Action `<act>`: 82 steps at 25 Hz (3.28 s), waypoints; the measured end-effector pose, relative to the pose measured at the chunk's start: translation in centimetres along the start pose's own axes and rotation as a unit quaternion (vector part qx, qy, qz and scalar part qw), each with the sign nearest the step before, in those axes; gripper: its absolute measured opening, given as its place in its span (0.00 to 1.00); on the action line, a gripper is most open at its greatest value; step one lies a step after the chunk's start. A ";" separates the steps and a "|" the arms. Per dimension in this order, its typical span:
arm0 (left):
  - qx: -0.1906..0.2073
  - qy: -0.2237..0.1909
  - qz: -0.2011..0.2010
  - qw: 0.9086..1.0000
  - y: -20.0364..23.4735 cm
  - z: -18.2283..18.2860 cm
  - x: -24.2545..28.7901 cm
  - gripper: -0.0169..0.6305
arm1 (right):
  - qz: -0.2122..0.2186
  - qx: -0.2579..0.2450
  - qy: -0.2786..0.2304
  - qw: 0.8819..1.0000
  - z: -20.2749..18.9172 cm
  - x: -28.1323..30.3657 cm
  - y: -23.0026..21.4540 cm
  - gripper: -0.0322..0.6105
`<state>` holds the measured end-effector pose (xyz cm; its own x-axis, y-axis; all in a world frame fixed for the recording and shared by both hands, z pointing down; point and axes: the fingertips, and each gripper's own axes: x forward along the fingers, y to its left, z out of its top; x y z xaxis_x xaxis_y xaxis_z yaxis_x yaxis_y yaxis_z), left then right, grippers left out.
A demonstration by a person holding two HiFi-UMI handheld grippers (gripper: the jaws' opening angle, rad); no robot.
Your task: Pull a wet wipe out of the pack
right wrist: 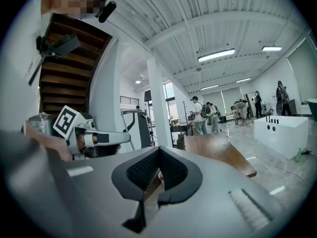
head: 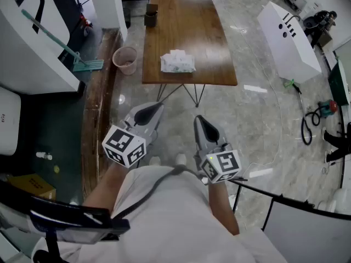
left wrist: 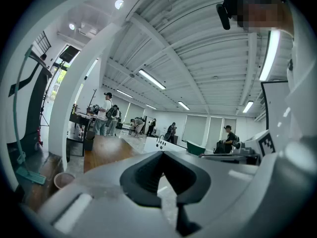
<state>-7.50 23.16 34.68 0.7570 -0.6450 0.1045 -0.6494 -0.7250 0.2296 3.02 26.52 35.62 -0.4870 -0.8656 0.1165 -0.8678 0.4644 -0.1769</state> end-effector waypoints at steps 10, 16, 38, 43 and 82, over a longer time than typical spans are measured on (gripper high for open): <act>0.000 -0.004 0.010 1.000 -0.5 -0.1 0.8 0.03 | 0.010 0.000 0.004 1.000 -0.2 0.1 -1.3 0.06; -0.008 -0.010 0.006 1.000 -0.5 0.0 1.0 0.03 | 0.027 0.018 -0.008 0.999 0.2 0.3 -1.3 0.06; -0.029 -0.008 0.001 1.000 3.9 -1.4 -2.4 0.03 | -0.005 0.034 -0.005 0.999 -1.1 1.8 0.2 0.06; -0.048 -0.002 -0.006 0.999 4.2 -1.7 -2.9 0.03 | -0.009 0.033 0.003 0.999 -1.1 1.9 0.2 0.06; -0.037 0.021 0.068 0.997 10.0 0.8 16.5 0.03 | 0.129 0.033 0.043 0.990 1.6 15.3 -15.0 0.06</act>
<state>-1.60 5.03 37.91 0.6664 -0.7235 0.1801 -0.7397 -0.6115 0.2809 8.71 6.04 38.50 -0.7002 -0.6998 0.1415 -0.7068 0.6515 -0.2756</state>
